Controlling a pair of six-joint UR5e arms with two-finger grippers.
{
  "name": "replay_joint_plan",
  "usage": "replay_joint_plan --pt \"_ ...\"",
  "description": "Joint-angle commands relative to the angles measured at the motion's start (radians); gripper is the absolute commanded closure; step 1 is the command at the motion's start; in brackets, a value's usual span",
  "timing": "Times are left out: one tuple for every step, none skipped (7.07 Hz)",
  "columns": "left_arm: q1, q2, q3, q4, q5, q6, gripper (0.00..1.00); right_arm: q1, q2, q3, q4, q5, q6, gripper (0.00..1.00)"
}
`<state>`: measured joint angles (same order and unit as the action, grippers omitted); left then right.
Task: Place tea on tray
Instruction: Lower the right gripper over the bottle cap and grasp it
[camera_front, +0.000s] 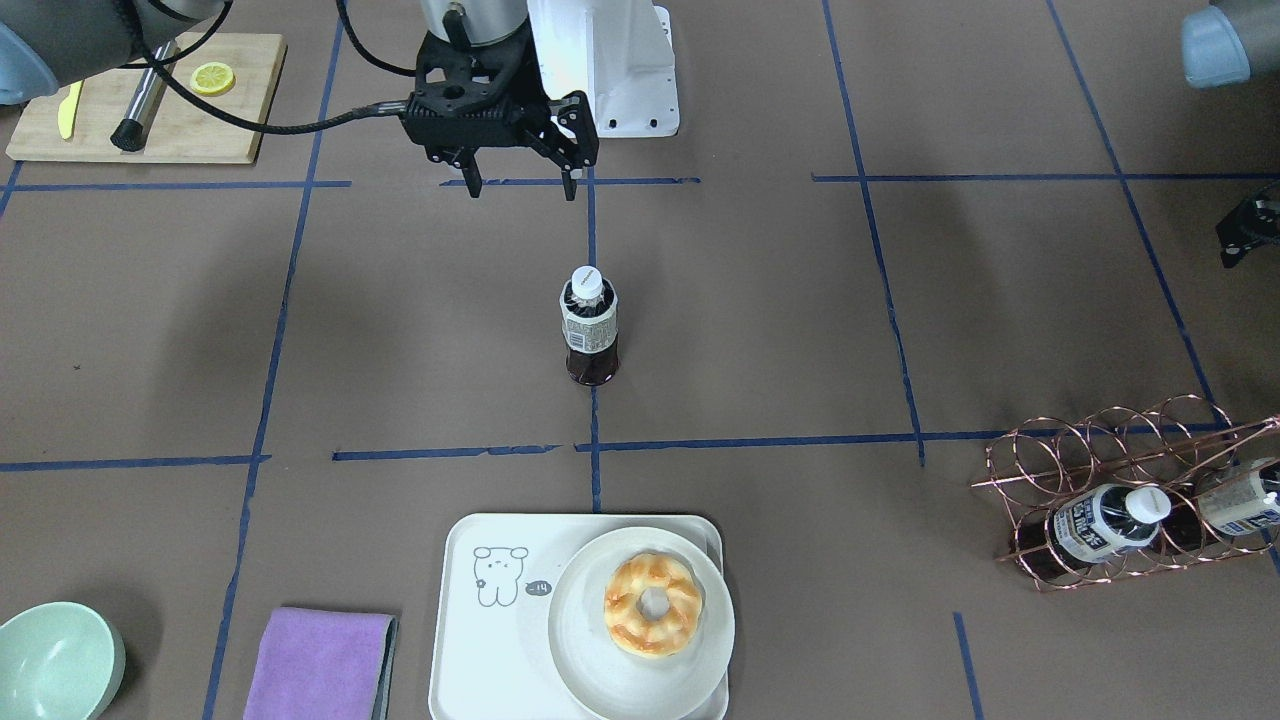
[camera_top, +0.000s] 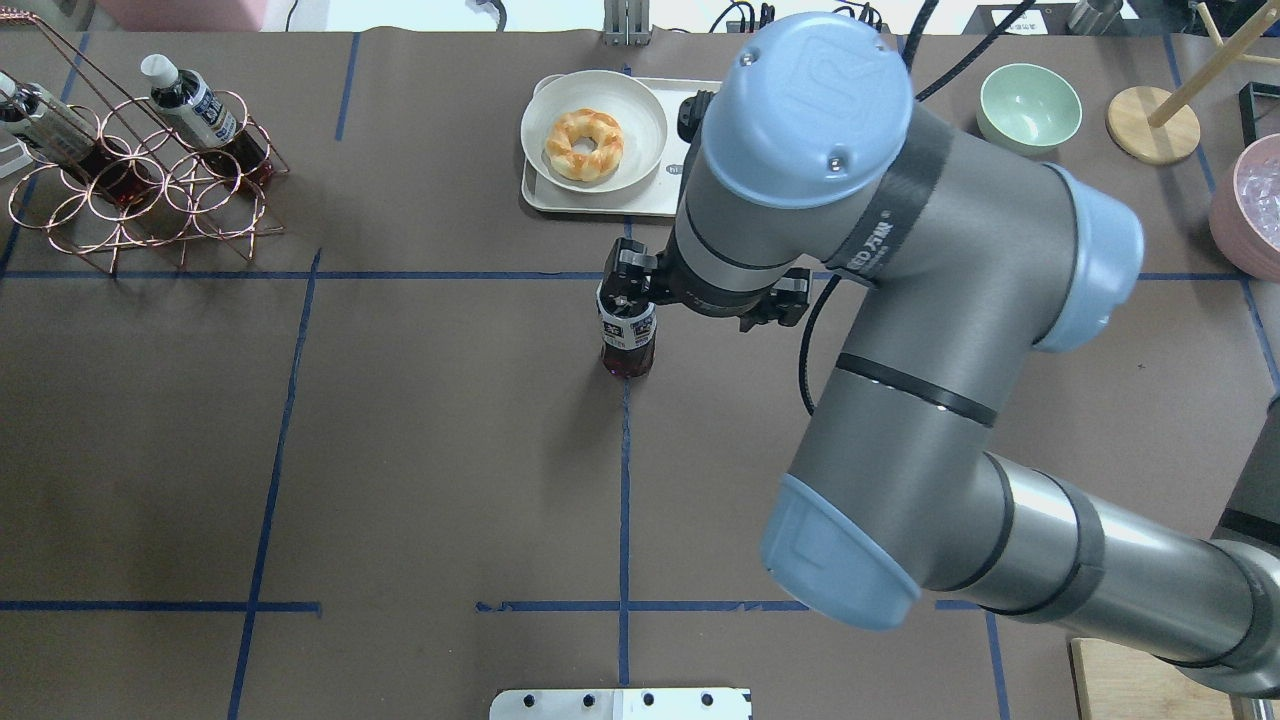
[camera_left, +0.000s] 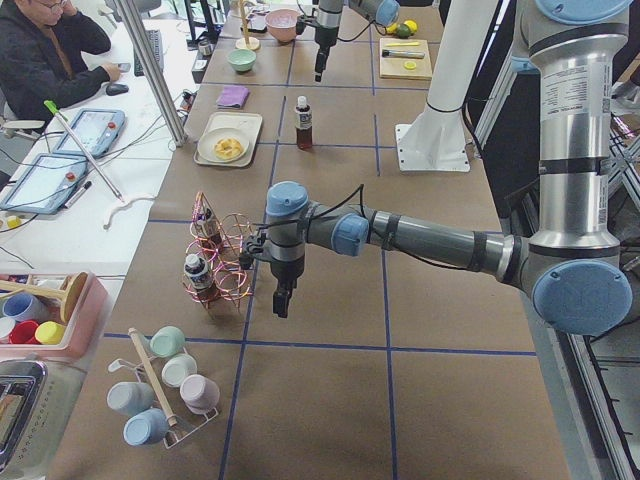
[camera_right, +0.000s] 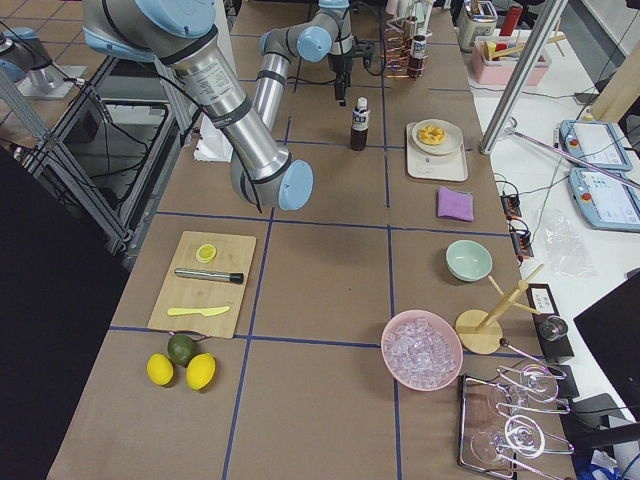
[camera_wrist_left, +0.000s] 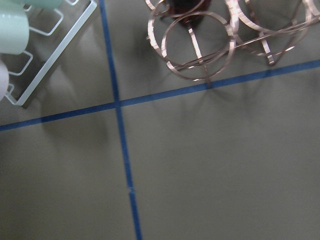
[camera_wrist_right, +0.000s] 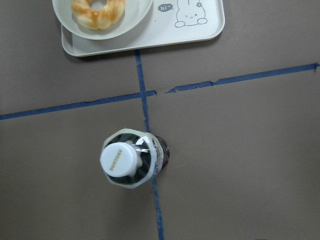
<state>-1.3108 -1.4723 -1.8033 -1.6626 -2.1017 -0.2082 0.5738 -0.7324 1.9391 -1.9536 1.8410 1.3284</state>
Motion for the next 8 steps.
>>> replay_joint_plan --pt "-0.059 -0.003 0.103 -0.060 -0.104 0.088 0.00 -0.020 0.099 -0.168 0.060 -0.044 0.005 0.00" --pt "-0.068 -0.003 0.108 -0.059 -0.116 0.098 0.00 -0.025 0.099 -0.219 0.123 -0.058 0.005 0.00" --pt "-0.071 -0.002 0.108 -0.059 -0.118 0.096 0.00 -0.023 0.100 -0.247 0.134 -0.074 -0.009 0.00" --pt "-0.071 -0.002 0.108 -0.060 -0.118 0.095 0.00 -0.022 0.099 -0.250 0.134 -0.092 -0.047 0.01" --pt "-0.071 -0.003 0.108 -0.060 -0.118 0.093 0.00 -0.022 0.096 -0.250 0.134 -0.094 -0.066 0.01" --pt "-0.071 -0.003 0.108 -0.060 -0.116 0.095 0.00 -0.022 0.096 -0.255 0.136 -0.095 -0.066 0.02" --pt "-0.071 -0.003 0.108 -0.062 -0.118 0.095 0.00 -0.020 0.097 -0.264 0.136 -0.101 -0.072 0.06" --pt "-0.071 -0.003 0.108 -0.060 -0.118 0.095 0.00 -0.014 0.097 -0.264 0.136 -0.109 -0.083 0.10"
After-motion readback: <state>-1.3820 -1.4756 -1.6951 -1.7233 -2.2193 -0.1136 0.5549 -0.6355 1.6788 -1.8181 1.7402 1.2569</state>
